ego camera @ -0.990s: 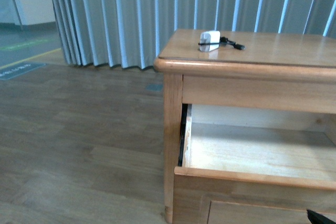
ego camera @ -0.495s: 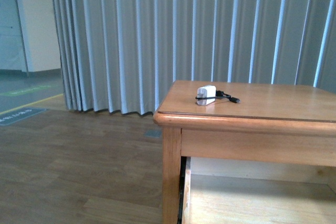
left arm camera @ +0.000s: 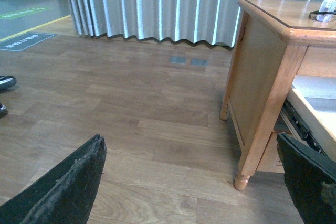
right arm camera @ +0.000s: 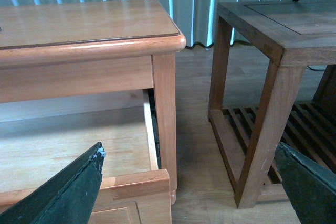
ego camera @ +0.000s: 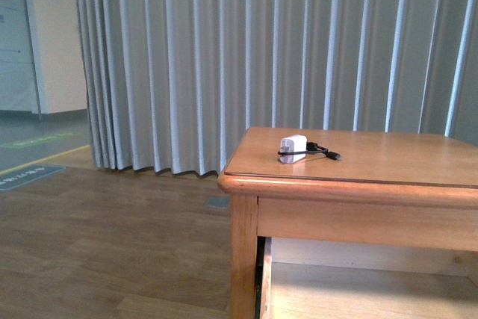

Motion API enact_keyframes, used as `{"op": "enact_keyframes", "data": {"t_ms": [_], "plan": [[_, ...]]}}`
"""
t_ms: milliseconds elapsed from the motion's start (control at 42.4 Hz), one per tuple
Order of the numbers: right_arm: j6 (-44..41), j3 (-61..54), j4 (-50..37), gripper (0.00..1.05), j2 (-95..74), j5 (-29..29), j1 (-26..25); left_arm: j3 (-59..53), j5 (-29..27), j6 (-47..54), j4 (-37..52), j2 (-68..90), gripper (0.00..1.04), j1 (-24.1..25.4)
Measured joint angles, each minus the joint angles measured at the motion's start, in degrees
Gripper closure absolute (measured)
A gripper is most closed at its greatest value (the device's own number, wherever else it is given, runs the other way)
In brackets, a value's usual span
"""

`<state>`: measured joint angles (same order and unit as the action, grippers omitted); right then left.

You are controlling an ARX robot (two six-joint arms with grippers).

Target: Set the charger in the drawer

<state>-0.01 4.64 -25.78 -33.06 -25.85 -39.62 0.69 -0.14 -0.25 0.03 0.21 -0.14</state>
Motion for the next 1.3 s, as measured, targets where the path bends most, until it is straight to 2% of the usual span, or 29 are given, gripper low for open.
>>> {"op": "enact_keyframes", "data": {"t_ms": [236,259,306,377,542,589,660,778,801,990,1061,1108,1249,1297], "plan": [[0.13,0.00,0.00,0.08,0.00,0.00,-0.04,0.00,0.02,0.00,0.00,0.00,0.06,0.00],[0.22,-0.24,-1.01,0.10,-0.50,-2.23,-0.48,0.00,0.00,0.00,0.00,0.00,0.06,0.00],[0.24,-1.03,-2.64,0.20,0.15,-8.68,-0.24,0.00,0.02,0.00,0.00,0.00,0.06,0.00],[0.22,-1.97,0.17,0.31,3.45,-9.07,2.56,0.00,0.02,0.00,0.00,0.00,0.06,0.00],[0.13,-4.39,5.07,0.56,11.87,-2.01,10.40,0.00,0.00,0.00,0.00,0.00,0.06,0.00],[0.11,-4.39,8.57,0.67,15.34,0.39,13.07,0.00,0.02,0.00,0.00,0.00,0.06,0.00],[0.09,-4.39,18.49,0.83,24.13,2.82,15.61,0.00,0.02,0.00,0.00,0.00,0.06,-0.02],[0.07,-4.39,22.29,1.02,29.27,7.63,20.50,0.00,0.04,0.00,0.00,0.00,0.06,-0.02],[-0.17,-4.39,22.77,1.03,29.70,8.74,21.68,0.00,0.02,0.00,0.00,0.00,0.06,0.00],[-0.13,-4.39,22.95,0.60,30.25,9.46,23.21,0.00,-0.79,-0.17,0.02,0.09,0.06,-0.20],[-0.13,-4.39,22.95,0.45,30.25,9.46,23.21,0.09,-18.18,-7.89,3.06,4.00,0.06,-6.49],[-0.13,-4.39,22.95,0.34,30.25,9.49,23.23,0.46,-23.96,-11.21,5.99,8.13,0.06,-9.27],[-0.11,-4.39,22.97,0.09,30.25,9.49,23.23,5.81,-21.92,-14.08,15.56,23.26,0.06,-10.01],[-0.09,-4.39,22.97,0.06,30.25,9.49,23.23,8.00,-20.28,-14.08,18.18,28.13,0.06,-10.23]]}}
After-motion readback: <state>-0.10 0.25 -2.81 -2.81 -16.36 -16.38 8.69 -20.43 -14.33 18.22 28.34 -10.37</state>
